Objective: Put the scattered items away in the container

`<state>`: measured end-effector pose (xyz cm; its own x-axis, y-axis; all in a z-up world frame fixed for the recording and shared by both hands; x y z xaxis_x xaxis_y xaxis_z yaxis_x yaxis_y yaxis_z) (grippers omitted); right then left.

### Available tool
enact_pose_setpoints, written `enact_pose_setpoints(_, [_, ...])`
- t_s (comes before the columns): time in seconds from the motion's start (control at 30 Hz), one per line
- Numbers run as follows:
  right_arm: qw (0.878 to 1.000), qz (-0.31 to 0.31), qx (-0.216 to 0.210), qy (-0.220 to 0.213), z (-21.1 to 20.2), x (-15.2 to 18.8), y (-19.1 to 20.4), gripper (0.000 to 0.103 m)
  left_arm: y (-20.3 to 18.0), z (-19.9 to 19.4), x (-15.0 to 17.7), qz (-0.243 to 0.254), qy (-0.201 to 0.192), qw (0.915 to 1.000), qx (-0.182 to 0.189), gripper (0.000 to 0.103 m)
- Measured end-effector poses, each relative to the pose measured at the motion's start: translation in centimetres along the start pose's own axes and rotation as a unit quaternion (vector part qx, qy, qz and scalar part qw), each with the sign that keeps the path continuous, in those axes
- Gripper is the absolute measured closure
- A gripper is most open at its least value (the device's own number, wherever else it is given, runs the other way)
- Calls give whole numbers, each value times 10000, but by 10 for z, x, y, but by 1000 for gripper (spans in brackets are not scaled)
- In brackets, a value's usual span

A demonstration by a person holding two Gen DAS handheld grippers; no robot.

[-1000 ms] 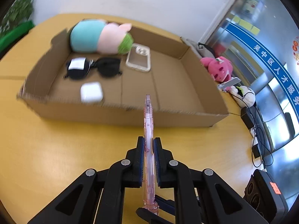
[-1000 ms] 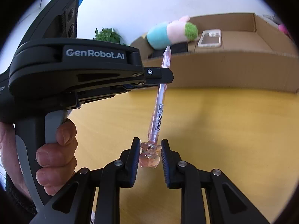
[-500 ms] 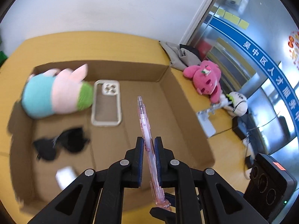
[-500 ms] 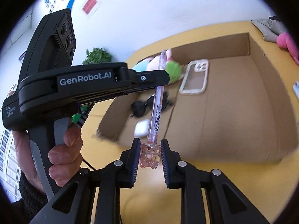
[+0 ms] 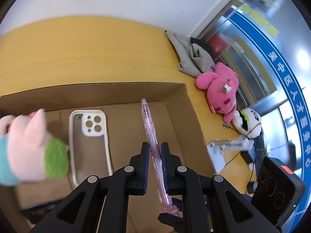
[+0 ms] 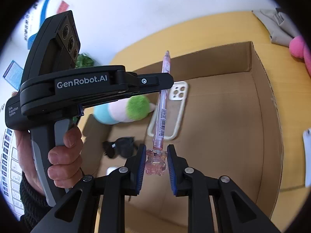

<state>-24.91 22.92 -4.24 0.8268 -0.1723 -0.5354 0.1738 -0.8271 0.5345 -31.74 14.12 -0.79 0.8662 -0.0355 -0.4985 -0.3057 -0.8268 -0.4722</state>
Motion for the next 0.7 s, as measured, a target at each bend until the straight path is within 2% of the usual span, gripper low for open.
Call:
enact_pose_setpoints(0.2, [9985, 417, 119, 331, 49, -22, -41, 82, 26, 62, -13, -350, 476, 9981, -164, 91])
enact_pose_setpoints(0.37, [9951, 607, 498, 595, 75, -18, -64, 83, 37, 101, -7, -523, 796, 9952, -240, 91])
enact_pose_setpoints(0.6, [9939, 526, 732, 633, 84, -12, -64, 82, 40, 113, -3, -493, 826, 9950, -263, 91])
enact_pose_setpoints(0.7, [9927, 497, 937, 566, 84, -11, -62, 82, 39, 111, -1, -487, 797, 9953, -257, 87])
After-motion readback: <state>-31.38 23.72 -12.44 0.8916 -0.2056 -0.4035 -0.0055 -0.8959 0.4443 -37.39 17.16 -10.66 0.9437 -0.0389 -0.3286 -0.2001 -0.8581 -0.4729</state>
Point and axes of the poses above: each gripper's, at about its wrist camera, not at the fingertips, and z roughly the way its jaws point, y to its left, x to its underside, the point moved 1 cm from there along z, roughly the way its jaws point, and after that the axes turned 9 degrees about -y, right-handed, at the moved point
